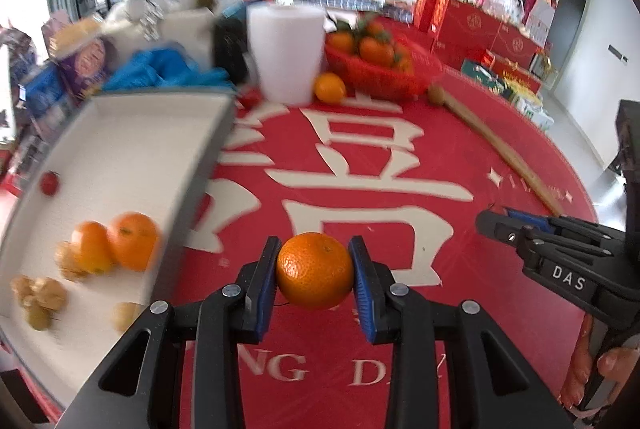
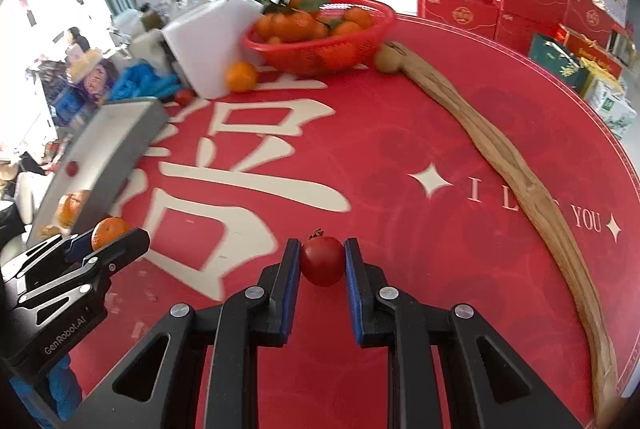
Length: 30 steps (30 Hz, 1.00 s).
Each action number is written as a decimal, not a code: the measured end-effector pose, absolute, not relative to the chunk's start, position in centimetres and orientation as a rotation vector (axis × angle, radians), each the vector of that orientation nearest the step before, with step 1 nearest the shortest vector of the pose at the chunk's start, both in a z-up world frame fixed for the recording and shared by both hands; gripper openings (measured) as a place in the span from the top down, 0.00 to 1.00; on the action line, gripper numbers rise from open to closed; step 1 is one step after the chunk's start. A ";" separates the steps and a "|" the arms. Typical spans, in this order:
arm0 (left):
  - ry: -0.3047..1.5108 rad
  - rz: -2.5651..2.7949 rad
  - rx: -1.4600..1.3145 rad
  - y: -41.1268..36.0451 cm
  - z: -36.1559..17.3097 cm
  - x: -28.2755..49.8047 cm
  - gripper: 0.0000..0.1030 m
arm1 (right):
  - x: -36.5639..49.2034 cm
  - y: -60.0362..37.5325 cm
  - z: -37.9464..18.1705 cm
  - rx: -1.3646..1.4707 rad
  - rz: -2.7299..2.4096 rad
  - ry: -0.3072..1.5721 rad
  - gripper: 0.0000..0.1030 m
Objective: Organize fruits
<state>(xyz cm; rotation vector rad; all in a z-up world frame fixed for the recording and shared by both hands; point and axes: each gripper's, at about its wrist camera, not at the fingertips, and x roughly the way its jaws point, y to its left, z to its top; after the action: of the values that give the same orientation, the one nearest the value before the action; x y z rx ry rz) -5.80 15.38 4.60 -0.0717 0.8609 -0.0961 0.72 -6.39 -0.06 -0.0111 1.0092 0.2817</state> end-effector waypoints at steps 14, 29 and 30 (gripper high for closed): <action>0.793 0.181 -0.129 28.4 6.9 -7.2 0.64 | 1.4 6.4 3.1 -0.057 0.551 1.031 0.78; 0.866 0.266 -0.172 32.8 3.2 -7.4 0.51 | 3.4 18.5 1.0 -0.184 0.672 1.101 0.78; 0.863 0.268 -0.171 32.8 3.2 -7.5 0.35 | 3.4 18.7 1.0 -0.192 0.673 1.104 0.78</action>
<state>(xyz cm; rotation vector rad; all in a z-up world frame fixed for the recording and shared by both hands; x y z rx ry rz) -7.45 32.84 3.19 -0.1706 0.8635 0.2681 3.39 18.73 0.98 -0.1916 1.1037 0.6731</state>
